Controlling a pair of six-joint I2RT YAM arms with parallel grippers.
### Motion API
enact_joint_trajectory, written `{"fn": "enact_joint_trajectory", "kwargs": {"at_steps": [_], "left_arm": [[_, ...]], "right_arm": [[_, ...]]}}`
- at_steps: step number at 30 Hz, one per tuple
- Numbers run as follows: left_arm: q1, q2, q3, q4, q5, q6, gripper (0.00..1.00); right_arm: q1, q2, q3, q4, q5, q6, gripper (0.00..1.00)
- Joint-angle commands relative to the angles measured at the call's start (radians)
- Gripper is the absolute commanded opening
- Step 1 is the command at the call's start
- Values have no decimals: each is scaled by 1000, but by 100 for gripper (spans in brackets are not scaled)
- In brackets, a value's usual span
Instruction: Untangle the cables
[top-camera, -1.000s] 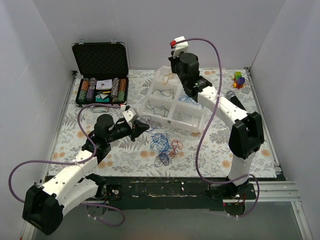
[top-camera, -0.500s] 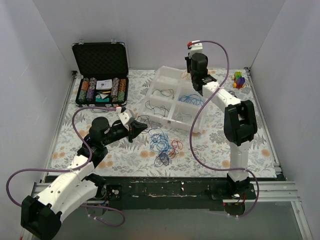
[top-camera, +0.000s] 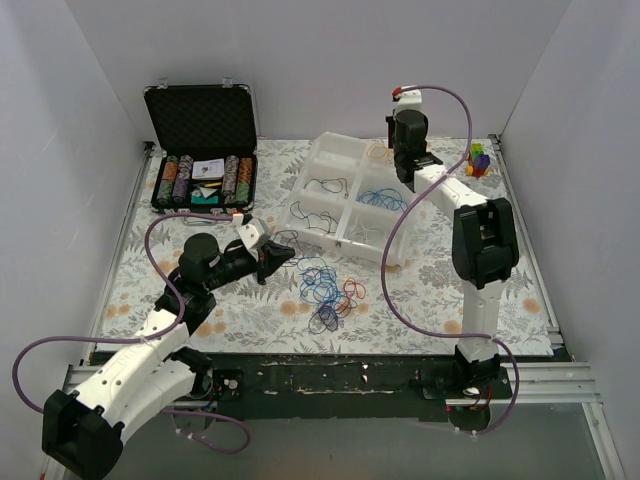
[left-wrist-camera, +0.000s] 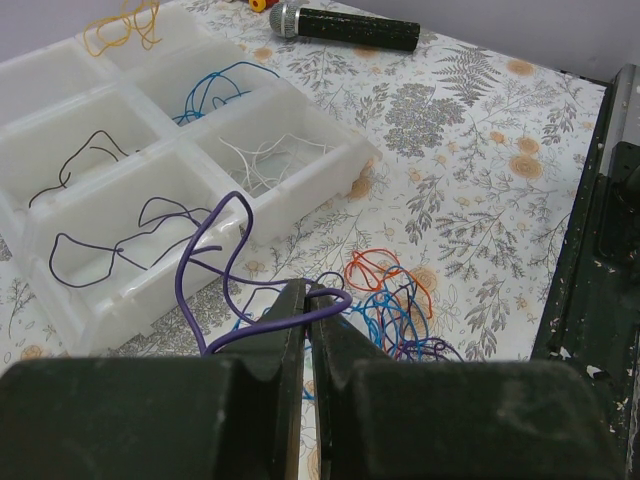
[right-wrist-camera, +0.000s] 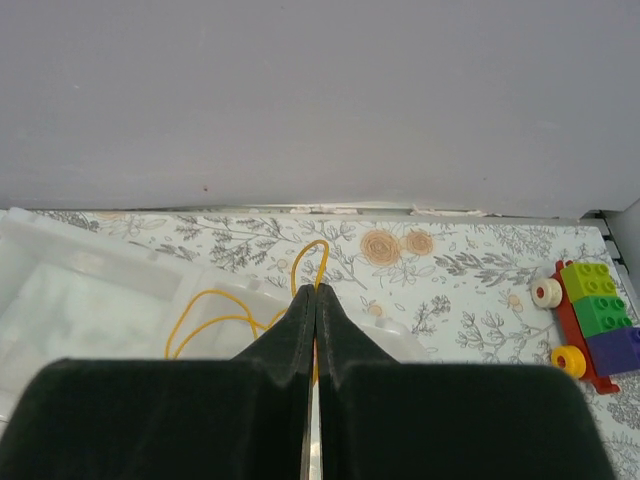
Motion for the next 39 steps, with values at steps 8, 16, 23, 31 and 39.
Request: {"fn": "enact_joint_trajectory", "kwargs": {"at_steps": [8, 16, 23, 31, 39], "left_arm": [[4, 1, 5, 11, -7, 4, 0], [4, 5, 2, 13, -9, 4, 0], [4, 10, 2, 15, -9, 1, 0], [4, 5, 3, 10, -11, 7, 0], [4, -4, 0, 5, -23, 15, 0]], "right_arm": [[-28, -92, -71, 60, -19, 70, 1], [-37, -138, -117, 80, 54, 68, 1], [-42, -197, -206, 142, 94, 80, 1], [-43, -128, -114, 80, -30, 123, 1], [-42, -2, 32, -10, -76, 156, 1]]}}
